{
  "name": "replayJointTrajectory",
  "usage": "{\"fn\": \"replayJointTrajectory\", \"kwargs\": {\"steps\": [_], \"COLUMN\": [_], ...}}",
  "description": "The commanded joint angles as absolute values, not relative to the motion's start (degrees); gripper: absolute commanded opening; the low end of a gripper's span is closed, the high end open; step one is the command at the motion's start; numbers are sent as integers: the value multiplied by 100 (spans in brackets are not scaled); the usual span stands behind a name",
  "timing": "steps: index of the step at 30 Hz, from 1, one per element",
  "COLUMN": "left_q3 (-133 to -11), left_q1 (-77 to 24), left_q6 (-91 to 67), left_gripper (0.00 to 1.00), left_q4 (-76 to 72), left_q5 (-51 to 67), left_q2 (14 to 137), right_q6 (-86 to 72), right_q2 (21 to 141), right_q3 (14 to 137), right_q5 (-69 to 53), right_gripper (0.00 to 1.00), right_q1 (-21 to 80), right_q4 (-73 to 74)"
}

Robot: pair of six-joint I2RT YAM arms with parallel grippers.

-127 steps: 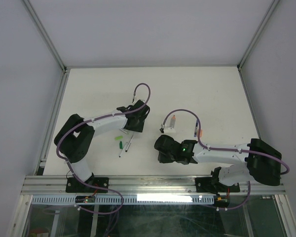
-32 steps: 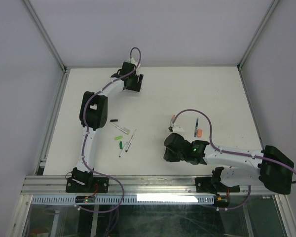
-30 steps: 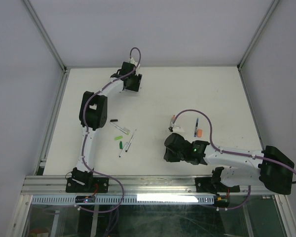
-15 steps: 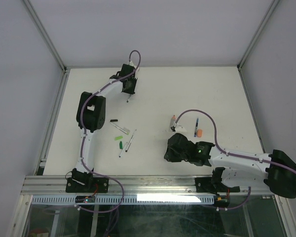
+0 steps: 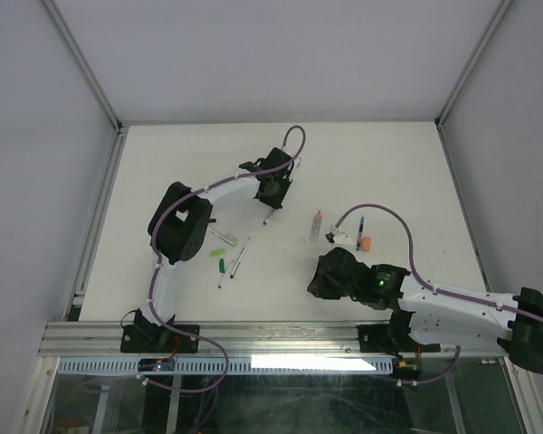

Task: Insert the pens into the pen caps
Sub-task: Pick up the pen from the center of the board.

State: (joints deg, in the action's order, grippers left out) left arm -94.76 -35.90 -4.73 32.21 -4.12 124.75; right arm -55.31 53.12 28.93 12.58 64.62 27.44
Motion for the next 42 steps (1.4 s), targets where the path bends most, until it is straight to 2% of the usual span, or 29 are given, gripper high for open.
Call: {"fn": "replayJointTrajectory", "kwargs": {"steps": [1, 12, 18, 21, 29, 36, 42], "left_q3": [-9077, -7958, -7846, -7944, -8034, -7632, -7088], "left_q1": [-4352, -5300, -5516, -5553, -5572, -5564, -5566], "left_q6": [-1075, -1796, -1893, -1898, -1896, -2170, -2640], "left_gripper": [15, 17, 31, 33, 9, 8, 9], "left_q4": [3608, 3914, 4156, 4264, 4153, 3622, 3091], "left_q5": [48, -483, -845, -996, -1018, -659, -449], "left_q2": [12035, 11420, 11585, 11751, 11895, 11223, 10452], "right_q6": [-5803, -5922, -5962, -5971, -6084, -6438, -6985], "right_q2": [5104, 4796, 4759, 4757, 4773, 4859, 4893], "right_q3": [2867, 2780, 2753, 2748, 2714, 2715, 2315], "right_q5": [1522, 1637, 1636, 1619, 1676, 1961, 2191], "right_gripper": [20, 20, 20, 21, 21, 25, 30], "right_q1": [6443, 6442, 6442, 6442, 6442, 6442, 6445], "right_q4": [2734, 2940, 2963, 2952, 2864, 2273, 1080]}}
